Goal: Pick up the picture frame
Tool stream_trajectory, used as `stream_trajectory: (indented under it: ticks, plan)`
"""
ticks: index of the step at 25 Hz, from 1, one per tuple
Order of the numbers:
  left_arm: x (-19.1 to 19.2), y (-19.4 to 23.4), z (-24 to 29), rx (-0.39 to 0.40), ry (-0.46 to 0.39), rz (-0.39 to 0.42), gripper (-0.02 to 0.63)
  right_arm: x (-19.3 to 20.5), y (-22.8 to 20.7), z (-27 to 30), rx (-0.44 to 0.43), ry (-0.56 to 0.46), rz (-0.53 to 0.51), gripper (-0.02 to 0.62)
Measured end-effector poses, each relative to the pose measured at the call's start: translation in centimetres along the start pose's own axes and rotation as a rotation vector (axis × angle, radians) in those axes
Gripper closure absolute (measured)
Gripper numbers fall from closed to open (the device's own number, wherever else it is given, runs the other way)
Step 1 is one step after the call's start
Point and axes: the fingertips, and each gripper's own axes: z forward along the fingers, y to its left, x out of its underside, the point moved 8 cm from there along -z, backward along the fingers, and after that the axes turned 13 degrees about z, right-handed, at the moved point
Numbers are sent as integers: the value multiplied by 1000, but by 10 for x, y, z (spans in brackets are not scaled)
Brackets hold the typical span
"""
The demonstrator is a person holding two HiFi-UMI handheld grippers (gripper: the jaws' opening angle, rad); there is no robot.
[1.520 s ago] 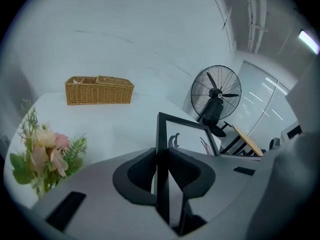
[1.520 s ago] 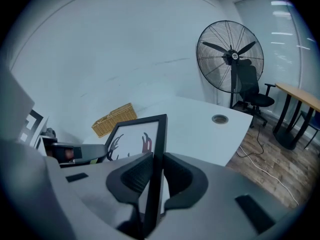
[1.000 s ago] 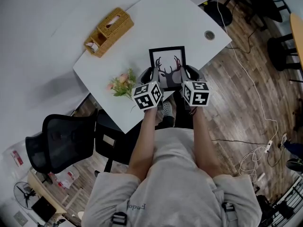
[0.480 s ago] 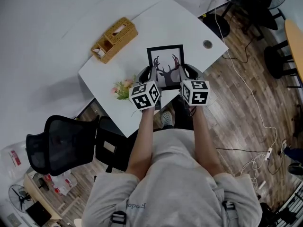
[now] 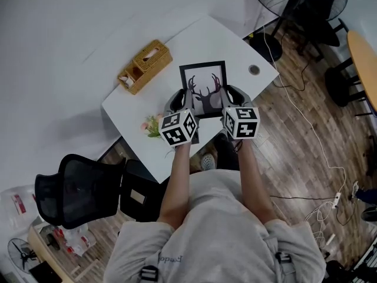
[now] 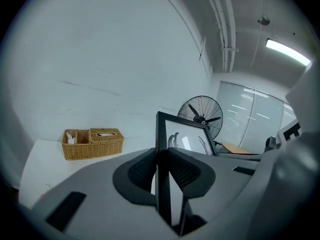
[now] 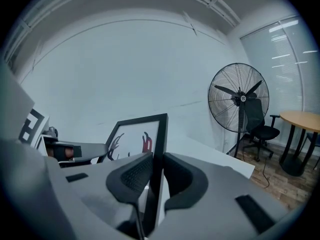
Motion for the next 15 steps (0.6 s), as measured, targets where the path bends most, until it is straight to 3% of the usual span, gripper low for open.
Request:
stream_trajectory:
  ticks: [15]
  plan:
    - [-55,-12,-16,16,-136,103,517,-47,16,-22,-14,-144,-27,522]
